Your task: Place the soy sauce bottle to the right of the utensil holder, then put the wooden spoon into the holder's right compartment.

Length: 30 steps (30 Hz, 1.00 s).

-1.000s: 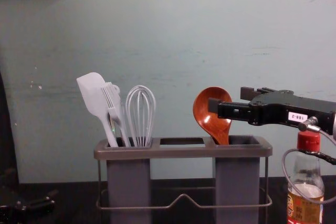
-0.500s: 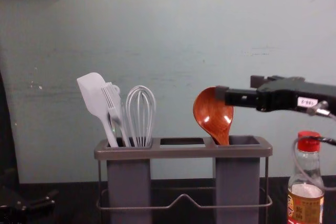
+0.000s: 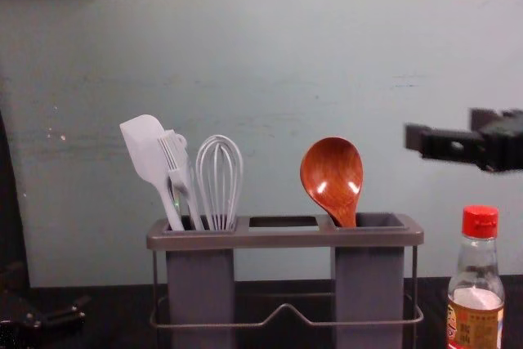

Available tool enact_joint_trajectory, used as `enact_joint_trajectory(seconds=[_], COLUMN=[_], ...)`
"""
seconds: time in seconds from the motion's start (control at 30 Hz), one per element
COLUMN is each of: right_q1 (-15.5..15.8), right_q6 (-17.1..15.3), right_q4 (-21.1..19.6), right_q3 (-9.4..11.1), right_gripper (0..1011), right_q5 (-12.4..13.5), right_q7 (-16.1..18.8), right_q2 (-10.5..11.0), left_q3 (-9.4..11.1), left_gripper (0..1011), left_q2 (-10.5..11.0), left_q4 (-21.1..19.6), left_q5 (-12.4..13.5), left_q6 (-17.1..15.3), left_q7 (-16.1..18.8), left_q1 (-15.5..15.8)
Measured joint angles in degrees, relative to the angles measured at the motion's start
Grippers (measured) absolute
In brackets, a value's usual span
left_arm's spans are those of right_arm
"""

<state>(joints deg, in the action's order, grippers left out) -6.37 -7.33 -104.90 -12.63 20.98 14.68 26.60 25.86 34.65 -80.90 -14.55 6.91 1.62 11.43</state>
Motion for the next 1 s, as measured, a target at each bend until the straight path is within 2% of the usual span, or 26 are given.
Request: enact_joint_trajectory(seconds=[0.07, 0.13, 0.23, 0.4, 0.47, 0.63, 0.73, 0.87, 1.0], right_q1=[4.35, 5.44, 10.45, 14.98, 16.73, 19.00, 20.00, 20.42, 20.61], right_q6=[1.39, 1.81, 3.88, 6.41, 8.23, 11.47, 13.62, 15.77, 17.44], right_q4=[-2.24, -2.74, -4.74, -5.63, -5.54, -4.34, -2.49, -0.20, 2.13], right_q3=[1.58, 1.95, 3.53, 5.03, 5.50, 5.65, 5.74, 5.75, 5.95], right_gripper=[1002, 1002, 1002, 1002, 1002, 1002, 1002, 1002, 1002], right_q5=[-0.37, -0.55, -1.66, -3.40, -4.91, -9.47, -12.26, -13.70, -13.58], right_q7=[-0.96, -1.22, -2.51, -4.10, -5.14, -8.07, -10.26, -11.03, -11.07], right_q2=[0.18, 0.22, 0.21, -0.27, -0.75, -1.94, -3.42, -4.67, -5.95], left_q3=[0.00, 0.00, 0.00, 0.00, 0.00, 0.00, 0.00, 0.00, 0.00], left_gripper=[1005, 1005, 1005, 1005, 1005, 1005, 1005, 1005, 1005], left_q2=[0.00, 0.00, 0.00, 0.00, 0.00, 0.00, 0.00, 0.00, 0.00], left_q4=[0.00, 0.00, 0.00, 0.00, 0.00, 0.00, 0.00, 0.00, 0.00], left_q5=[0.00, 0.00, 0.00, 0.00, 0.00, 0.00, 0.00, 0.00, 0.00], left_q6=[0.00, 0.00, 0.00, 0.00, 0.00, 0.00, 0.00, 0.00, 0.00], left_q7=[0.00, 0.00, 0.00, 0.00, 0.00, 0.00, 0.00, 0.00, 0.00], left_q1=[0.00, 0.00, 0.00, 0.00, 0.00, 0.00, 0.00, 0.00, 0.00])
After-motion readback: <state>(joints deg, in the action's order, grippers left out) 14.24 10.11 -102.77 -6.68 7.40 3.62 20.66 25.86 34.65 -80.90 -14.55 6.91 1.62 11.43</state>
